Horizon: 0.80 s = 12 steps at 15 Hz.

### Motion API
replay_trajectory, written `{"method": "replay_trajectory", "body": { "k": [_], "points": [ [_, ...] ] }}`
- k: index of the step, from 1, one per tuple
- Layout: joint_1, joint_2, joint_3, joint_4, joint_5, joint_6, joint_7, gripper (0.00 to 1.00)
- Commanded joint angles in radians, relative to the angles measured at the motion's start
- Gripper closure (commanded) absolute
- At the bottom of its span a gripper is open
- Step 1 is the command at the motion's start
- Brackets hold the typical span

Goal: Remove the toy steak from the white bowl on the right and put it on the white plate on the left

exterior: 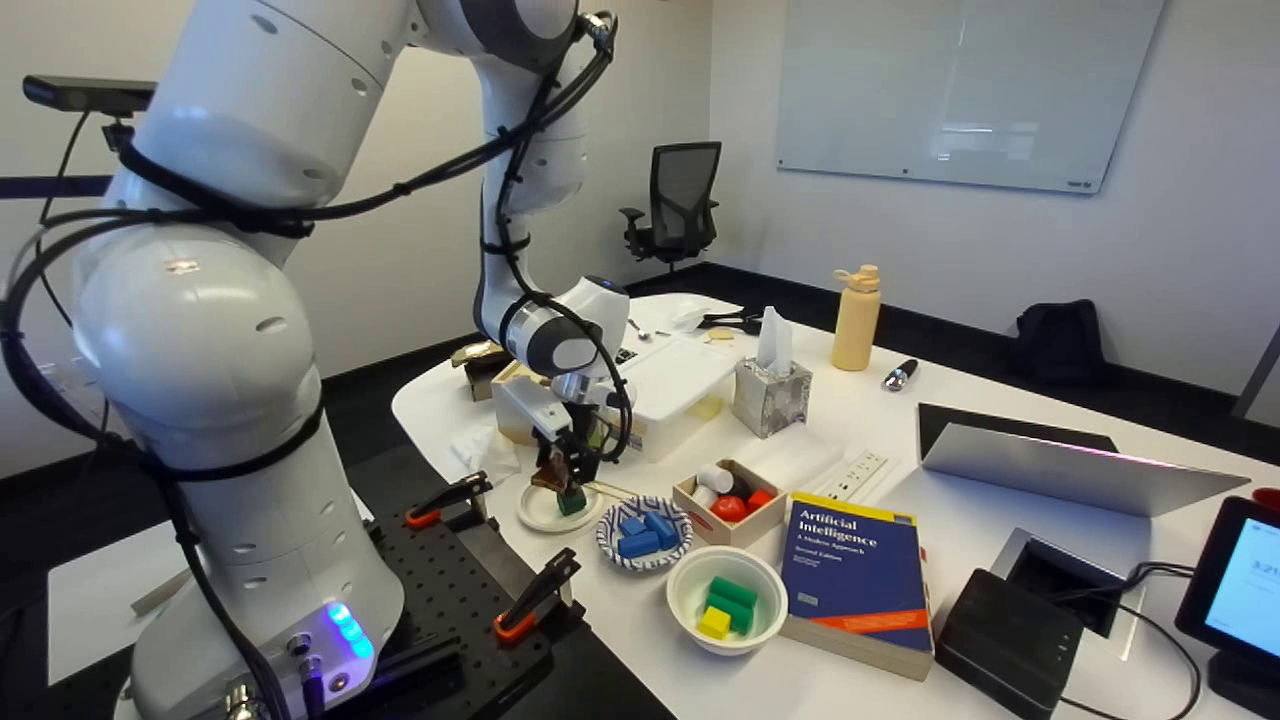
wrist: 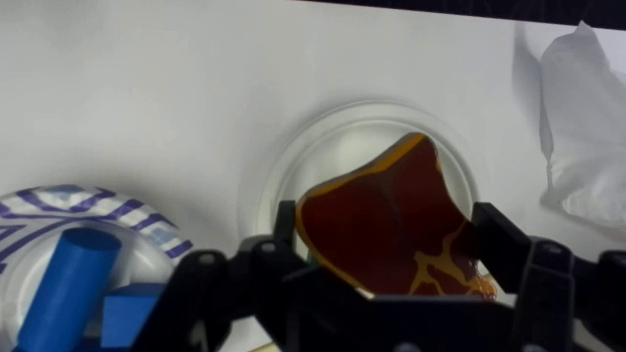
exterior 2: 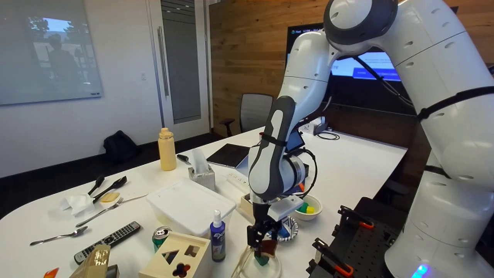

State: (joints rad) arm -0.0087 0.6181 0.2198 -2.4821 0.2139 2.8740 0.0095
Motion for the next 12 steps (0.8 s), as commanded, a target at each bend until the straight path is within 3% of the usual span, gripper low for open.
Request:
{"method": "replay_trajectory", "body": {
  "k": [1,12],
  "points": [
    [0.053,0.05,0.003,0.038,-0.002,0.046,0.047,0.37],
    [0.129,0.126,-0.027,0.119,-0.011,0.03,0.106,0.37]
  ]
}}
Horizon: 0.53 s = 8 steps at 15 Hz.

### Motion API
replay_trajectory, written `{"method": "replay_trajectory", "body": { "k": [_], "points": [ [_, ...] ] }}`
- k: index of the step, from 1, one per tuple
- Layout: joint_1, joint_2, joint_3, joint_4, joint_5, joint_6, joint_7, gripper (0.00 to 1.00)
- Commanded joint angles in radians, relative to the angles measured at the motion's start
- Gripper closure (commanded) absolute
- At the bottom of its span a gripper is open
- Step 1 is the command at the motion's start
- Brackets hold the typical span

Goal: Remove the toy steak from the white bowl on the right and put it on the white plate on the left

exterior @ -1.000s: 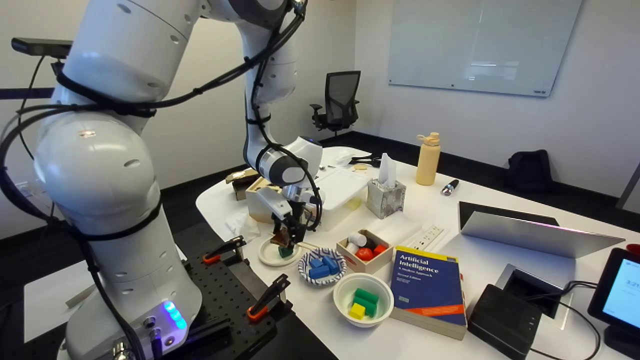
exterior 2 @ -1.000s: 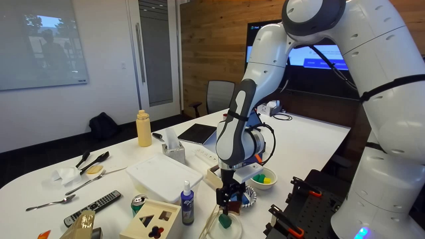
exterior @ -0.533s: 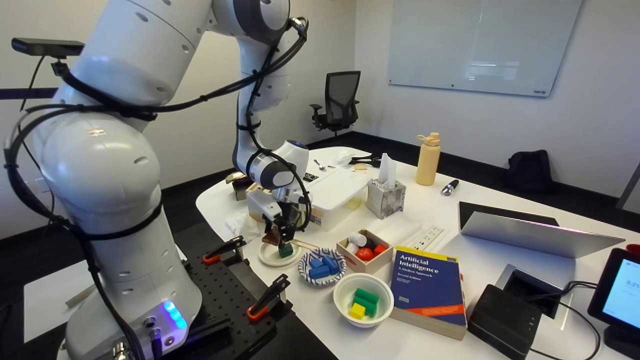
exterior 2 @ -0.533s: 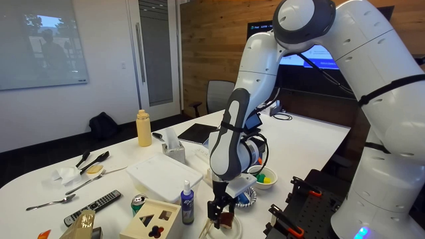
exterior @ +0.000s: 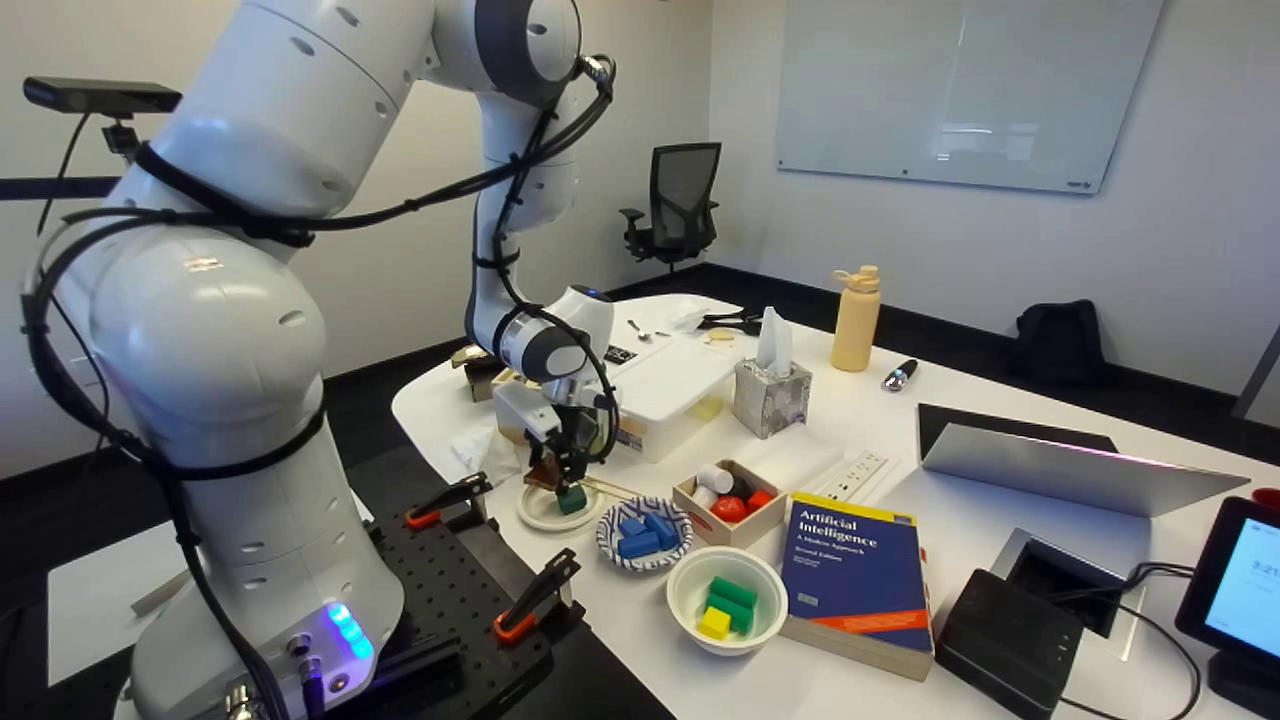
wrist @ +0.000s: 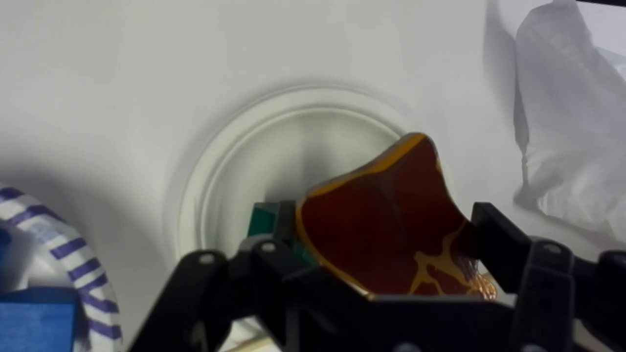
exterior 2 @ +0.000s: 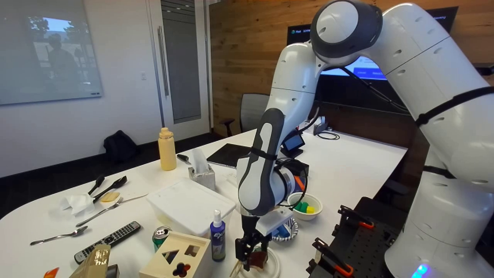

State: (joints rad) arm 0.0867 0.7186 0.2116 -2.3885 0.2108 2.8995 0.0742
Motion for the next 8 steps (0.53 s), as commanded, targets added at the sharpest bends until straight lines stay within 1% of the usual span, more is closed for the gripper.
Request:
{"method": "replay_trajectory", "body": {
  "k": [1,3,4,5,8],
  "points": [
    [0.037,0.026,-0.022,0.027,-0.008,0.002,0.05,0.37],
    [0.042,0.026,-0.028,0.026,-0.01,-0.002,0.055,0.37],
    [0.043,0.025,-0.03,0.024,-0.01,-0.003,0.056,0.12],
    [0.046,0.025,-0.032,0.024,-0.01,-0.003,0.06,0.03],
    [0.046,0.031,-0.034,0.024,-0.01,-0.007,0.064,0.0]
  ]
}}
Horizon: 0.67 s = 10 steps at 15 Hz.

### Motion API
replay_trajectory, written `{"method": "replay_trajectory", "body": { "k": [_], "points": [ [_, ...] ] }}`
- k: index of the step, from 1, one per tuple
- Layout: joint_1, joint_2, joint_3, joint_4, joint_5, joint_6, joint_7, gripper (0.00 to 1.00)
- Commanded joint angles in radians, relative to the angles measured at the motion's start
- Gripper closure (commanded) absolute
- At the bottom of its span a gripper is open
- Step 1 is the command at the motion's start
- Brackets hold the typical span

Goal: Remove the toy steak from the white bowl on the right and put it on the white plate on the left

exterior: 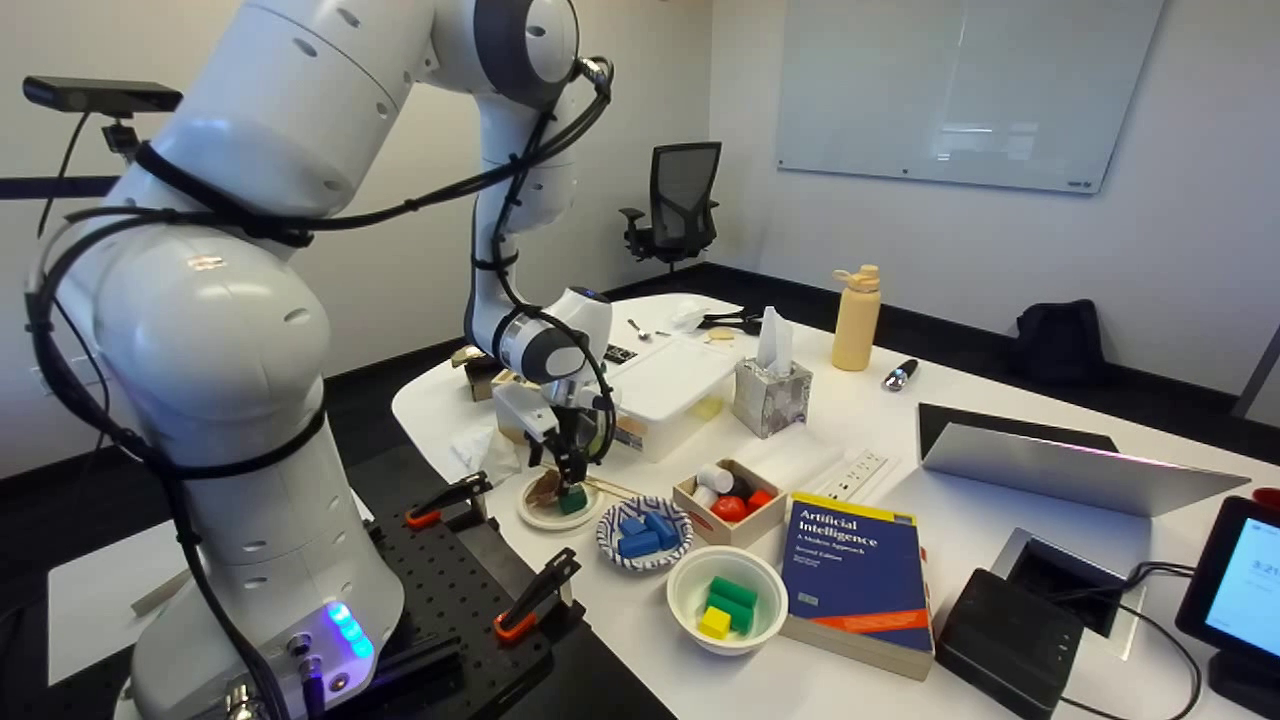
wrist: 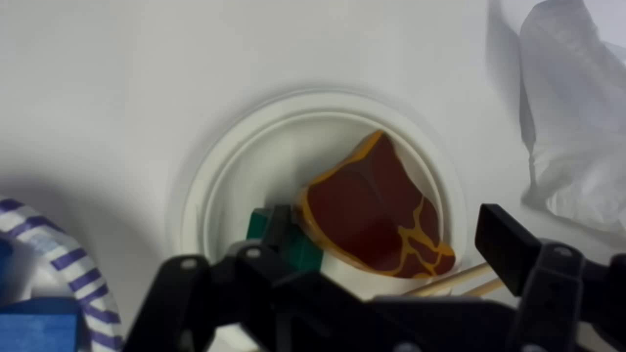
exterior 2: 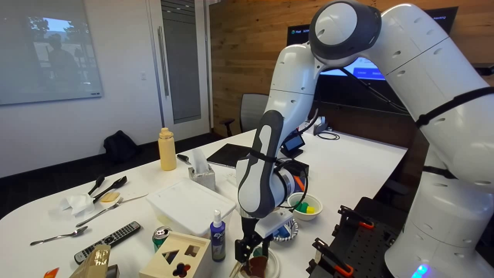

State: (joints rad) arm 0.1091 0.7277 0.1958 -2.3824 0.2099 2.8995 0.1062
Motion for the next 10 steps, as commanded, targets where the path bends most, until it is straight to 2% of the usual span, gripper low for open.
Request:
{"method": "replay_trajectory", "body": {
  "k": [1,10],
  "points": [
    [0.025,0.025,-0.021,0.02,-0.009,-0.007,0.032,0.0],
    [0.004,-0.012,-0.013,-0.004,-0.001,-0.01,0.027,0.0]
  ]
}}
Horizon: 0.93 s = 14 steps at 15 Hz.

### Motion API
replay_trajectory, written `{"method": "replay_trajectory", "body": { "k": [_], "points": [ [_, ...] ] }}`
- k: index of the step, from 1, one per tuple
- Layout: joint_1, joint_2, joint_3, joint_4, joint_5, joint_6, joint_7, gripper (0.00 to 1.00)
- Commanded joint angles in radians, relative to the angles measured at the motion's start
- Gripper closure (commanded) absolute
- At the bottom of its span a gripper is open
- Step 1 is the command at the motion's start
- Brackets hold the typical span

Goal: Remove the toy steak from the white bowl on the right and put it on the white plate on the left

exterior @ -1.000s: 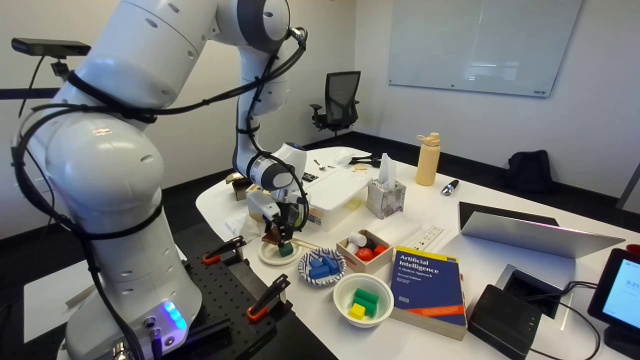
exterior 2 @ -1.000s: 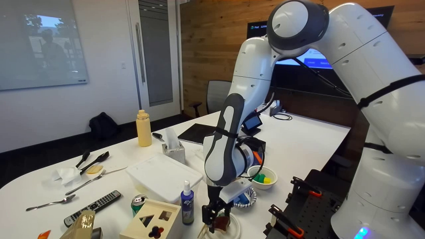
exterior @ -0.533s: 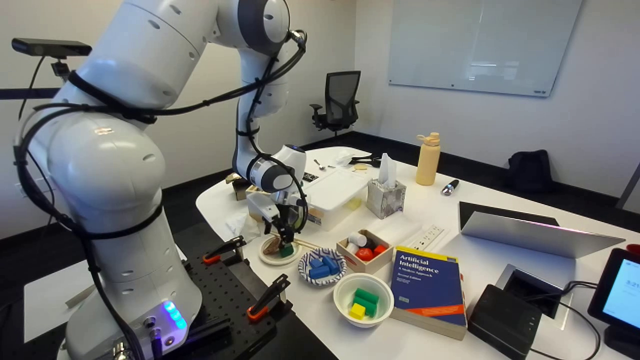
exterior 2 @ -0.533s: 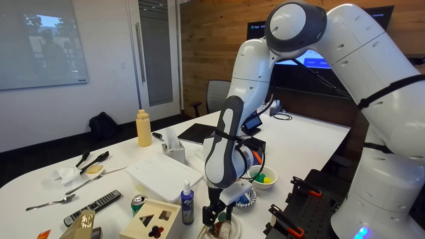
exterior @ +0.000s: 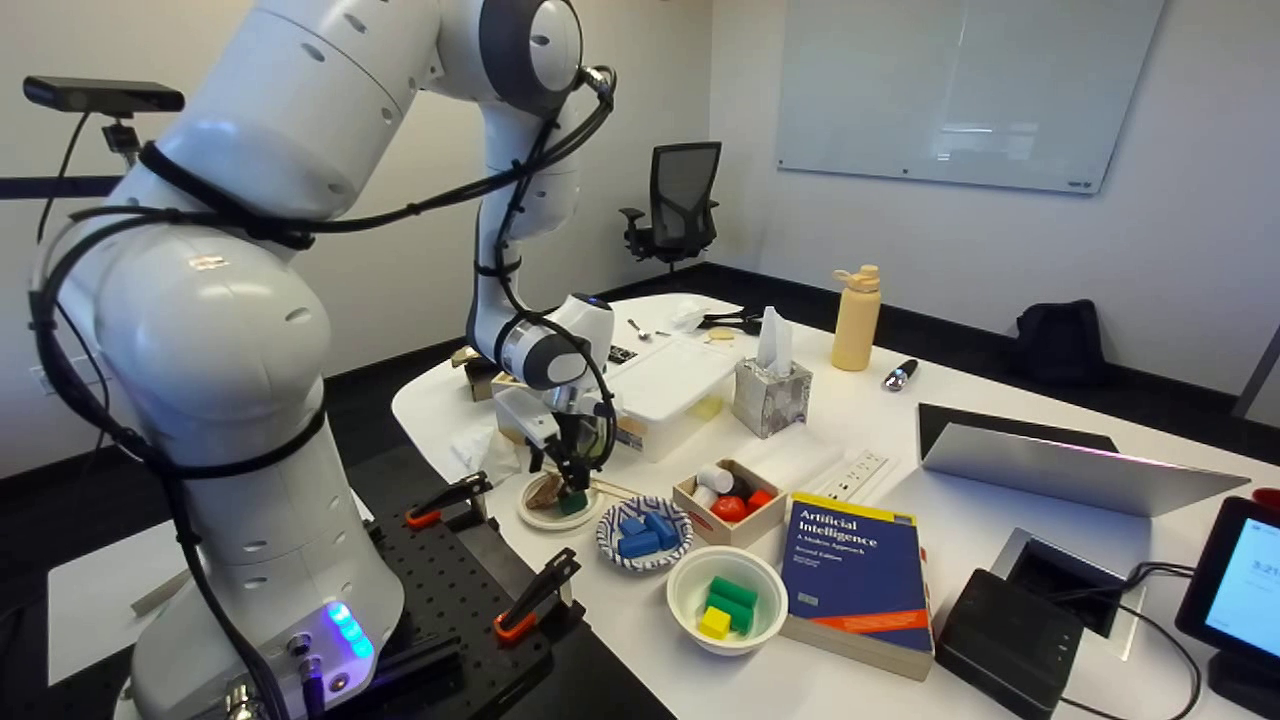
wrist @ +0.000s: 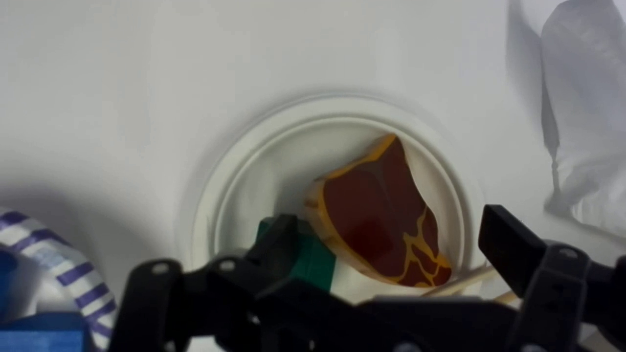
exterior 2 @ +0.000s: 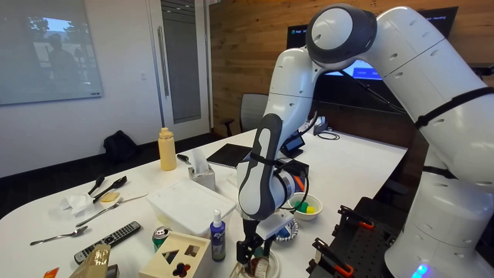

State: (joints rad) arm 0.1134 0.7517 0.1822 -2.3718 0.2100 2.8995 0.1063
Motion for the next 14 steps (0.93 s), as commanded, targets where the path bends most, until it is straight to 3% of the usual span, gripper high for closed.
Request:
{"method": "replay_trajectory", "body": {
  "k": [1,8,14],
  "points": [
    [-0.001,-0.056,0.001,-0.027,0.0,-0.012,0.028,0.0],
    [-0.008,-0.196,-0.001,-0.111,0.004,-0.025,0.031,0.0],
    [-0.052,-0.406,0.02,-0.236,0.031,-0.026,0.02,0.0]
  ]
}}
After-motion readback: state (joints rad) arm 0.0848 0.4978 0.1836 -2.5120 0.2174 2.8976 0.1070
